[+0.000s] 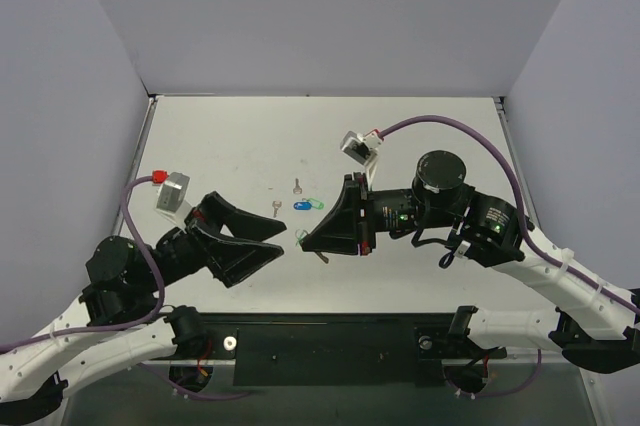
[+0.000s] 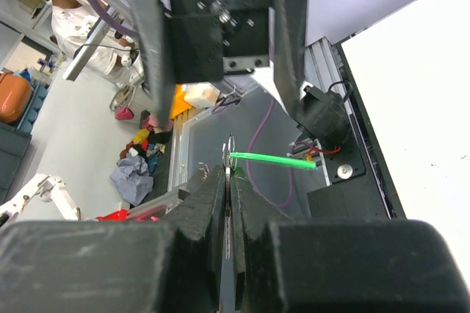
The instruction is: Remove the keys from the keyring
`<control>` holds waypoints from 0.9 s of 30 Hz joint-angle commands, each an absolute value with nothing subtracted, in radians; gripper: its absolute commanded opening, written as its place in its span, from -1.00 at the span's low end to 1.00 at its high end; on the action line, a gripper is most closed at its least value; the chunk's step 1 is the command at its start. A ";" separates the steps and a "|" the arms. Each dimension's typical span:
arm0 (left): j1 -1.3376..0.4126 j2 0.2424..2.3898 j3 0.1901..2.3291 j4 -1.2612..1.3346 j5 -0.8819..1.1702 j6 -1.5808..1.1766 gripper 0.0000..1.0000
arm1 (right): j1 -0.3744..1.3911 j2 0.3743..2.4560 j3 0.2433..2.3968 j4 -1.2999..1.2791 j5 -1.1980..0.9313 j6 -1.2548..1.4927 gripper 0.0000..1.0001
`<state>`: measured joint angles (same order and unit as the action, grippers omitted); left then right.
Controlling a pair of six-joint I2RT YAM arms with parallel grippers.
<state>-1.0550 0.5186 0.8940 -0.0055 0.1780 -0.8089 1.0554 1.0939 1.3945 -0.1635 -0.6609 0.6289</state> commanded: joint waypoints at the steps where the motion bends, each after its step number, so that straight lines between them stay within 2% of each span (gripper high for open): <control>1: -1.058 0.508 0.802 0.228 0.086 -0.891 0.58 | 1.065 1.092 1.407 -0.066 -0.638 0.641 -1.00; 3: -1.058 0.521 0.802 0.251 0.092 -0.885 0.51 | 1.063 1.095 1.401 -0.054 -0.631 0.649 -1.00; 22: -1.058 0.505 0.868 0.119 0.052 -0.701 0.46 | 1.065 1.063 1.259 0.164 -0.571 0.782 -1.00; 27: -1.058 0.500 0.847 0.158 0.055 -0.715 0.27 | 1.065 1.062 1.246 0.201 -0.558 0.805 -1.00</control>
<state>-1.0550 0.5030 0.8455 0.1127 0.0639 -0.7353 1.0554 1.0908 1.2442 0.0742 -0.5735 0.7780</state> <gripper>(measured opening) 0.664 0.007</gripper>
